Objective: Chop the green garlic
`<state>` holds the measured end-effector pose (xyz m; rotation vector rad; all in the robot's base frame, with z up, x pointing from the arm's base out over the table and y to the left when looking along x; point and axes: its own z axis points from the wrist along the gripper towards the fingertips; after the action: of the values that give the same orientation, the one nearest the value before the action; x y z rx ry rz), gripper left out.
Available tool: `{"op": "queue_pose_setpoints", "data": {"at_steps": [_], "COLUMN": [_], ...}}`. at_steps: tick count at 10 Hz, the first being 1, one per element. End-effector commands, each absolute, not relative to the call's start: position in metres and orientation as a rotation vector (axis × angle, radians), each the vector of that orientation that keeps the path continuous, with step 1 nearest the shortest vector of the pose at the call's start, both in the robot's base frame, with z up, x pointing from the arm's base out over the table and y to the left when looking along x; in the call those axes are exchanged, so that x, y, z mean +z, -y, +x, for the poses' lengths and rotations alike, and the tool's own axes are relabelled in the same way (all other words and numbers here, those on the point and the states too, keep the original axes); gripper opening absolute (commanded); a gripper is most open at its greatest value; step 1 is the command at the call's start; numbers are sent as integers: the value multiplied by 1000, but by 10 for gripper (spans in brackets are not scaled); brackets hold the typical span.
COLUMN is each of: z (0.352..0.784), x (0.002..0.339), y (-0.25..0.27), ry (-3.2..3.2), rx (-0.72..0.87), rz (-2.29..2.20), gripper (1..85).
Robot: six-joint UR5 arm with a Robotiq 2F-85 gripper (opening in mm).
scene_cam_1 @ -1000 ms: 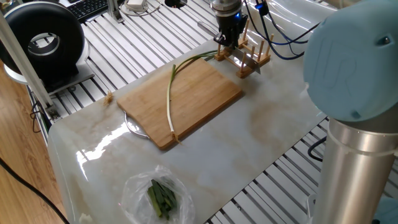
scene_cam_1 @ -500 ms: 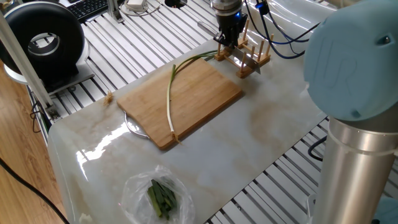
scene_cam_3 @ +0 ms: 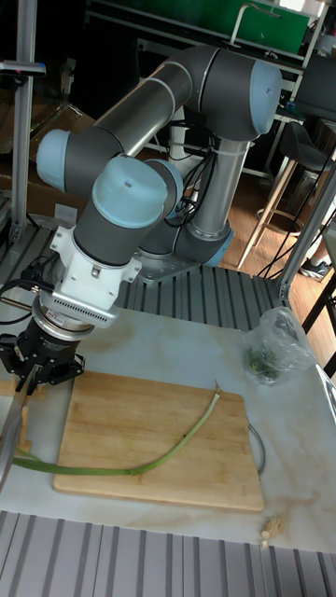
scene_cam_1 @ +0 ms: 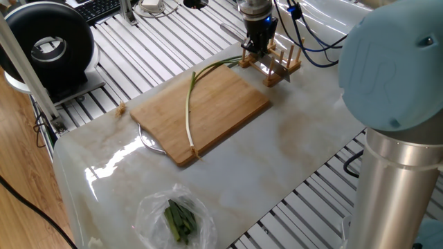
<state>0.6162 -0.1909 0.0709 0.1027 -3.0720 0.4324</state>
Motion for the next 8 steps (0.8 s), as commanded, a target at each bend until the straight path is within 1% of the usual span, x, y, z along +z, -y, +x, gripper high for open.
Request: {"op": "queue_pose_setpoints", "data": {"at_steps": [1,8], "z": [615,623], "x": [66,62], "y": [190,185], "ry": [3076,3089], "rx": [422,447], "rz": [90,47], "gripper": [203,193]}}
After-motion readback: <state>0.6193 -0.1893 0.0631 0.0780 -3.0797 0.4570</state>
